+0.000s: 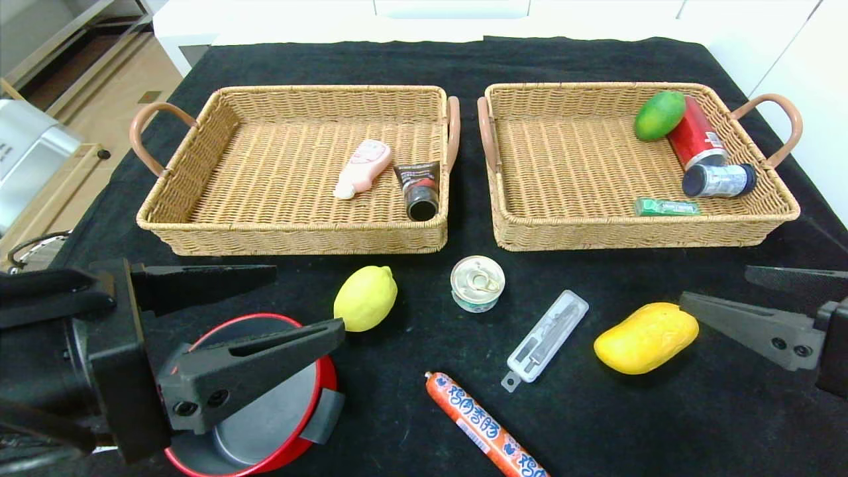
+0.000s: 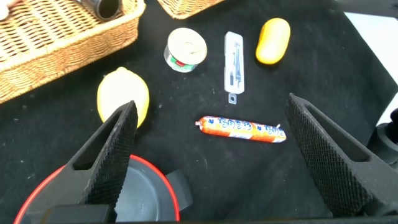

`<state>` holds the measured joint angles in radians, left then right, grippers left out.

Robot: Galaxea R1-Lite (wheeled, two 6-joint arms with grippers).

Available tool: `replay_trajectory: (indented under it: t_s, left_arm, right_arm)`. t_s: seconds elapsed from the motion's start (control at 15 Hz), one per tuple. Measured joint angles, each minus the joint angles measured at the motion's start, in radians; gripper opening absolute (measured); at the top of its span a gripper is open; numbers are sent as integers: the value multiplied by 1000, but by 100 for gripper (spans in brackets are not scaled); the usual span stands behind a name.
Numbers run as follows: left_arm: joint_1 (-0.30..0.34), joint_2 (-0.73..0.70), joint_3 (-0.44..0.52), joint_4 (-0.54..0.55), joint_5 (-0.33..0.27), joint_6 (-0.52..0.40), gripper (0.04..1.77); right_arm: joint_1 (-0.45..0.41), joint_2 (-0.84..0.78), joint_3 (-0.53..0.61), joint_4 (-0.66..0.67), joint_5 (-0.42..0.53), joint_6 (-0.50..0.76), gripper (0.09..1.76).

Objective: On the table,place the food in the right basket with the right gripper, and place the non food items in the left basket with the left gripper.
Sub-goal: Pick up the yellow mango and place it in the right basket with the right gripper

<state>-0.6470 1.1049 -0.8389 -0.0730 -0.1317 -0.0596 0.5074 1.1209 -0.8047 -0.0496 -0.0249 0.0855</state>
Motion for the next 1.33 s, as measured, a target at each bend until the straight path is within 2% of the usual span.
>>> replay_trajectory:
  t_s: [0.27,0.6,0.8,1.0,1.33]
  left_arm:
    - [-1,-2,1,0,2,-1,172]
    - [-2,-14,1,1,6,-2,172]
    - [-2,-20,1,1,8,-3,172]
    - [-1,-26,1,1,8,-4,172]
    - [-2,-33,1,2,10,-4,172]
  right_arm:
    - [7,60,-110,191,-130,36,171]
    - [21,163,-290,416,-232,313,171]
    - [37,248,-424,572,-253,522,171]
    - [40,333,-524,691,-255,678,171]
    - [20,425,-573,747,-250,802,171]
